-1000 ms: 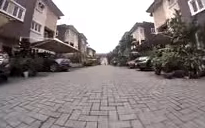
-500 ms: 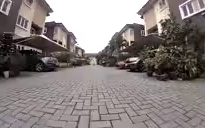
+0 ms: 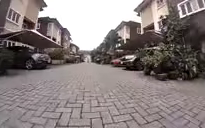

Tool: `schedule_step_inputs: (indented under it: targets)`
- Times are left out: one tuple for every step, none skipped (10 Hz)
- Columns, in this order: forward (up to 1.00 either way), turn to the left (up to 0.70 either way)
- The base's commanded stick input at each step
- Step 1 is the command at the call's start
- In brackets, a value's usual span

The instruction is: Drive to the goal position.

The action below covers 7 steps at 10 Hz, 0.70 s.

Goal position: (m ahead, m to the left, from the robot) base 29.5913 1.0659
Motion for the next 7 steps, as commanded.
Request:
schedule_step_inputs:
  targets:
    - [0.7, 0.0]
    - [0.7, 0.0]
    - [0.7, 0.0]
    - [0.7, 0.16]
    - [0.7, 0.35]
    - [0.7, 0.35]
    - [0.7, 0.2]
